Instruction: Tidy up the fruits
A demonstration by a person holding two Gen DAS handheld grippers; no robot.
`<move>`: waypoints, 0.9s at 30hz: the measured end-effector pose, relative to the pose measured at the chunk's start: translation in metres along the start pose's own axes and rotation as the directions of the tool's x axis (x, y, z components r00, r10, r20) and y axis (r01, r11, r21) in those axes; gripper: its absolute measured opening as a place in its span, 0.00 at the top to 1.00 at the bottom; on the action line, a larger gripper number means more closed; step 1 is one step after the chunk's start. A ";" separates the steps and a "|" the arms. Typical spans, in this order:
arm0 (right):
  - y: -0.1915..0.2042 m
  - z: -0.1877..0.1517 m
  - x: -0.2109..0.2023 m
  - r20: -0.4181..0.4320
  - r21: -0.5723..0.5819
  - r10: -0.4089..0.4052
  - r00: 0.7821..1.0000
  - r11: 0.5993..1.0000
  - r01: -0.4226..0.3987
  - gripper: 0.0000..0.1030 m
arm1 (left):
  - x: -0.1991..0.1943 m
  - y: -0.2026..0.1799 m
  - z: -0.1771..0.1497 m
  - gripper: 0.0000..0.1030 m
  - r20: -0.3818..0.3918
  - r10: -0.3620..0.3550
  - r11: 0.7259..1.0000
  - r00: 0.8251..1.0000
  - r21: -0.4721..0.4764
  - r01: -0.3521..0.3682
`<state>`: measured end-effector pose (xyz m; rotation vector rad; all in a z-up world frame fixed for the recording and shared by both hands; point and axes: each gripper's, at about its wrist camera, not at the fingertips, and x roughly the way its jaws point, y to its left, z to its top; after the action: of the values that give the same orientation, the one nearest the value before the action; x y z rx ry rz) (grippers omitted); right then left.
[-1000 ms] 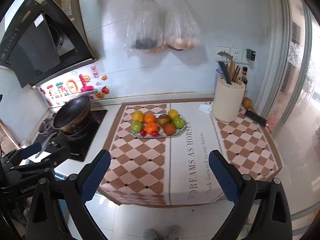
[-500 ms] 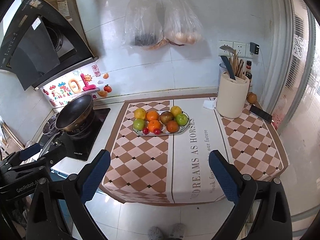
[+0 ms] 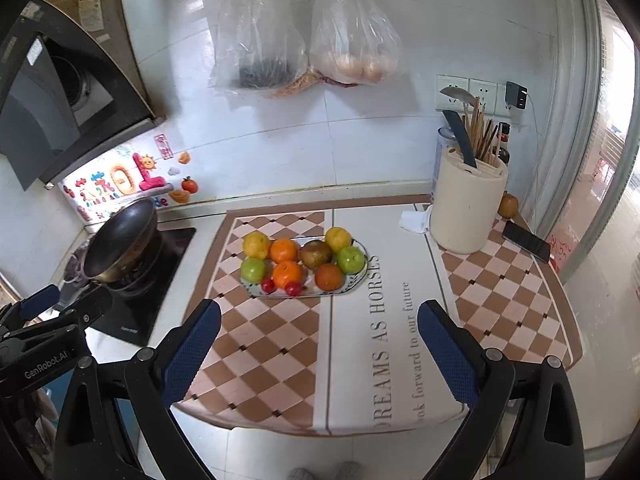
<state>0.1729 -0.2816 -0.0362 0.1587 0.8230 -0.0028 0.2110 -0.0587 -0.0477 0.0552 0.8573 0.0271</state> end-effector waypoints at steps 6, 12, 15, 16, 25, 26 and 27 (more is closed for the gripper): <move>-0.009 0.006 0.034 -0.040 0.009 -0.019 0.999 1.000 0.019 0.02 | 0.025 -0.010 0.005 0.07 -0.042 0.000 1.000 0.999 0.014 0.001; -0.013 0.003 0.051 -0.073 0.008 -0.031 0.997 0.999 0.032 0.02 | 0.040 -0.019 0.006 0.07 -0.076 -0.013 1.000 0.997 0.021 0.015; -0.014 0.003 0.053 -0.077 0.006 -0.034 0.996 0.999 0.034 0.02 | 0.043 -0.021 0.005 0.07 -0.084 -0.018 1.000 0.996 0.017 0.019; -0.014 0.003 0.054 -0.076 0.006 -0.034 0.997 0.999 0.035 0.02 | 0.044 -0.021 0.006 0.07 -0.085 -0.019 1.000 0.996 0.017 0.021; -0.016 0.003 0.057 -0.082 0.001 -0.031 0.996 1.000 0.031 0.02 | 0.048 -0.022 0.006 0.07 -0.096 -0.032 0.999 0.995 0.011 0.033; -0.017 0.003 0.058 -0.083 -0.003 -0.029 0.996 1.000 0.029 0.02 | 0.048 -0.023 0.006 0.07 -0.097 -0.033 0.999 0.995 0.011 0.035; -0.017 0.003 0.058 -0.084 0.000 -0.026 0.996 1.000 0.026 0.02 | 0.048 -0.024 0.006 0.07 -0.097 -0.033 0.999 0.995 0.011 0.034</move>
<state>0.2135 -0.2952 -0.0792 0.1499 0.9087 -0.0209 0.2466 -0.0804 -0.0817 0.0514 0.9557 -0.0067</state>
